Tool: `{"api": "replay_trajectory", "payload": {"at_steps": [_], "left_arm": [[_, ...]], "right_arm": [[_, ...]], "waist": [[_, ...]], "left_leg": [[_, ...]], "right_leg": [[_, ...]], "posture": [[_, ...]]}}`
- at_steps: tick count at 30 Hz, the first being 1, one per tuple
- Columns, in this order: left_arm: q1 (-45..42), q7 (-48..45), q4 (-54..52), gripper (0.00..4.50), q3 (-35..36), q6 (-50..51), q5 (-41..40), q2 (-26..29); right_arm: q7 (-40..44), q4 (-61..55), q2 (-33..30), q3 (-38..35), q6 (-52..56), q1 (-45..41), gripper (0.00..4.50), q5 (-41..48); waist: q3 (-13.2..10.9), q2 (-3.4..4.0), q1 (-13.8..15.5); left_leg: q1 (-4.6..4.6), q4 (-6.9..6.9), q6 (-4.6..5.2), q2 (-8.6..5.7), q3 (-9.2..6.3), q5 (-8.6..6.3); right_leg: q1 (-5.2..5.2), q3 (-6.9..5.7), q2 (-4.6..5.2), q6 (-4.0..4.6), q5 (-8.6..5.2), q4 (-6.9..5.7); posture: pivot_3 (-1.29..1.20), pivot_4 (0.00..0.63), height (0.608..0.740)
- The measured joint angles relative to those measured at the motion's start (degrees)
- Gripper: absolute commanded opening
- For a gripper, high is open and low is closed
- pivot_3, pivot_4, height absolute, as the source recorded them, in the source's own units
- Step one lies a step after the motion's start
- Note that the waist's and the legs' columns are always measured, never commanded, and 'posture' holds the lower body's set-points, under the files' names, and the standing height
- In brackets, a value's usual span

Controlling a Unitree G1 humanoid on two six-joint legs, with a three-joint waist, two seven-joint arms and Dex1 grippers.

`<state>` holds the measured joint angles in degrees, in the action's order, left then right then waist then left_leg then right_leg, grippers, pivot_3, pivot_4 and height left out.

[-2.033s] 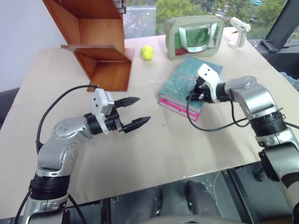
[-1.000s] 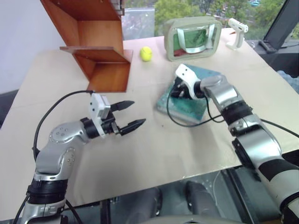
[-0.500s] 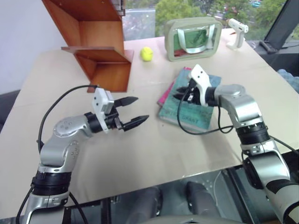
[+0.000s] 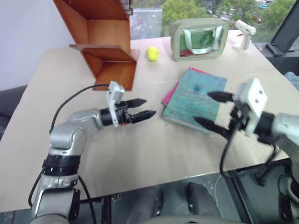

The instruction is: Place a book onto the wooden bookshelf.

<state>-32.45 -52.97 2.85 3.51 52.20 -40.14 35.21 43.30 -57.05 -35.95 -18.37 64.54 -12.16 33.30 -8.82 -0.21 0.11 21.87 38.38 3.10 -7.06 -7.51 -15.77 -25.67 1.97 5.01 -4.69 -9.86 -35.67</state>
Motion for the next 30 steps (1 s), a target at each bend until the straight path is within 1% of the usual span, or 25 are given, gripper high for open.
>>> {"api": "replay_trajectory", "payload": {"at_steps": [2, 3, 4, 5, 6, 7, 9, 11, 13, 14, 17, 21, 23, 26, 28, 30], "left_arm": [[-2.9, 0.8, 3.2, 4.5, -0.1, 4.3, -0.6, -0.3], [-11.1, 2.6, 14.2, 4.5, -0.1, 13.8, -1.0, -3.4], [-13.8, 3.3, 17.9, 4.5, -0.1, 16.4, -1.0, -4.4], [-17.2, 3.9, 23.4, 4.5, 0.0, 18.7, -0.9, -6.6], [-21.9, 4.5, 31.4, 4.5, 0.0, 21.2, -0.4, -9.0], [-23.9, 4.5, 34.7, 4.5, 0.0, 22.0, 0.0, -9.8], [-30.3, 4.2, 46.0, 4.5, -0.2, 22.4, 2.4, -12.7], [-32.9, 3.7, 50.5, 4.5, -0.8, 21.9, 4.0, -14.0], [-36.2, 2.3, 57.5, 4.5, -1.7, 19.4, 7.2, -16.2], [-36.8, 1.7, 59.2, 4.5, -1.8, 18.6, 8.1, -16.9], [-38.2, -1.1, 64.7, 3.69, -2.0, 16.0, 11.4, -18.8], [-39.1, -4.6, 68.1, 1.76, -1.6, 14.0, 14.3, -20.2], [-40.0, -5.0, 68.5, 1.01, 0.0, 13.7, 14.5, -20.5], [-40.0, -4.3, 68.8, 0.61, 2.2, 14.4, 14.5, -20.2], [-40.0, -3.7, 68.7, 0.3, 4.6, 16.6, 13.9, -19.3], [-39.8, -2.2, 68.4, 0.02, 7.2, 18.2, 13.0, -18.3]], "right_arm": [[-1.1, -0.6, -1.1, -1.1, -0.5, 2.5, 4.46, 2.5], [-5.5, -0.9, -4.8, -4.7, -3.7, 7.4, 4.46, 10.5], [-7.2, -1.1, -5.7, -5.3, -4.9, 7.6, 4.46, 13.1], [-10.0, -1.5, -7.2, -6.0, -6.9, 9.4, 4.46, 15.7], [-13.9, -1.6, -10.2, -6.5, -9.6, 11.8, 4.46, 19.0], [-15.8, -1.6, -11.6, -6.6, -10.7, 12.8, 4.46, 20.5], [-22.1, -1.6, -16.0, -6.9, -15.0, 16.4, 4.46, 24.8], [-25.2, -1.6, -18.2, -7.0, -17.4, 18.1, 4.46, 27.2], [-30.0, -1.7, -22.9, -7.1, -21.6, 21.7, 4.46, 30.8], [-31.5, -1.7, -24.2, -7.1, -23.0, 22.6, 4.46, 31.9], [-36.3, -1.6, -28.9, -7.3, -28.8, 26.5, 4.5, 35.5], [-39.1, -1.7, -34.2, -7.7, -35.9, 33.1, 4.5, 38.3], [-39.6, -1.7, -36.4, -8.6, -39.4, 36.9, 4.5, 38.6], [-40.1, -1.7, -37.5, -10.1, -43.4, 40.8, 4.5, 38.5], [-40.5, -1.7, -38.0, -10.7, -46.1, 43.3, 4.5, 37.9], [-41.1, -1.7, -38.0, -11.0, -47.7, 43.9, 4.5, 37.0]], "waist": [[0.0, -0.04, 0.2], [-0.1, -0.15, 0.4], [-0.2, -0.27, 0.4], [-0.2, -0.33, 0.4], [-0.2, -0.38, 0.6], [-0.3, -0.48, 0.7], [-0.3, -0.54, 0.7], [-0.3, -0.55, 0.6], [-0.3, -0.57, 0.6], [-0.3, -0.6, 0.6], [-0.4, -0.7, 0.7], [-0.5, -0.81, 0.8], [-0.5, -0.88, 0.8], [-0.5, -0.92, 0.7], [-0.5, -0.93, 0.6], [-0.5, -0.93, 0.6]], "left_leg": [[0.0, 0.03, 0.0, -0.01, -0.01, 0.0], [-0.07, 0.16, 0.0, -0.03, 0.04, 0.01], [-0.13, 0.19, 0.01, -0.02, 0.07, 0.01], [-0.12, 0.2, -0.01, -0.01, 0.04, 0.02], [-0.09, 0.21, -0.03, -0.01, 0.04, 0.03], [-0.07, 0.21, -0.06, -0.01, 0.02, 0.04], [-0.05, 0.19, -0.06, -0.01, 0.02, 0.04], [-0.06, 0.18, -0.06, -0.01, 0.05, 0.04], [-0.04, 0.11, -0.05, -0.03, 0.06, 0.04], [-0.04, 0.08, -0.06, -0.03, 0.07, 0.04], [0.0, 0.05, -0.06, -0.02, 0.06, 0.04], [0.02, 0.08, -0.05, -0.02, 0.06, 0.04], [0.01, 0.13, -0.04, -0.03, 0.07, 0.03], [-0.01, 0.15, -0.04, -0.02, 0.07, 0.03], [-0.03, 0.15, -0.05, 0.0, 0.07, 0.03], [-0.05, 0.15, -0.05, 0.0, 0.07, 0.04]], "right_leg": [[0.02, -0.02, 0.01, -0.01, 0.01, -0.01], [0.17, 0.01, 0.02, -0.04, 0.01, -0.05], [0.2, 0.03, 0.0, -0.05, 0.01, -0.03], [0.21, 0.03, 0.02, -0.05, 0.01, -0.09], [0.17, 0.02, 0.0, -0.05, 0.01, -0.09], [0.15, -0.01, 0.0, -0.04, 0.01, -0.11], [0.13, -0.01, 0.02, -0.03, 0.01, -0.09], [0.12, 0.05, 0.01, -0.02, 0.01, -0.07], [0.09, 0.08, 0.02, -0.02, 0.01, 0.03], [0.09, 0.1, 0.02, -0.02, 0.01, 0.06], [0.04, 0.11, 0.02, -0.02, 0.01, 0.09], [0.06, 0.1, 0.02, -0.03, 0.01, 0.1], [0.1, 0.1, 0.02, -0.04, 0.01, 0.1], [0.11, 0.11, 0.0, -0.05, 0.01, 0.08], [0.1, 0.11, -0.03, -0.05, 0.01, 0.05], [0.11, 0.12, -0.03, -0.05, 0.01, 0.03]], "posture": [[0.0, 0.15, 0.74], [0.0, 0.15, 0.74], [0.0, 0.15, 0.74], [0.0, 0.15, 0.74], [0.0, 0.15, 0.74], [0.0, 0.15, 0.74], [0.0, 0.15, 0.74], [0.0, 0.15, 0.74], [0.0, 0.15, 0.74], [0.0, 0.15, 0.74], [0.0, 0.15, 0.74], [0.0, 0.15, 0.74], [0.0, 0.15, 0.74], [0.0, 0.15, 0.74], [0.0, 0.15, 0.74], [0.0, 0.15, 0.74]]}}
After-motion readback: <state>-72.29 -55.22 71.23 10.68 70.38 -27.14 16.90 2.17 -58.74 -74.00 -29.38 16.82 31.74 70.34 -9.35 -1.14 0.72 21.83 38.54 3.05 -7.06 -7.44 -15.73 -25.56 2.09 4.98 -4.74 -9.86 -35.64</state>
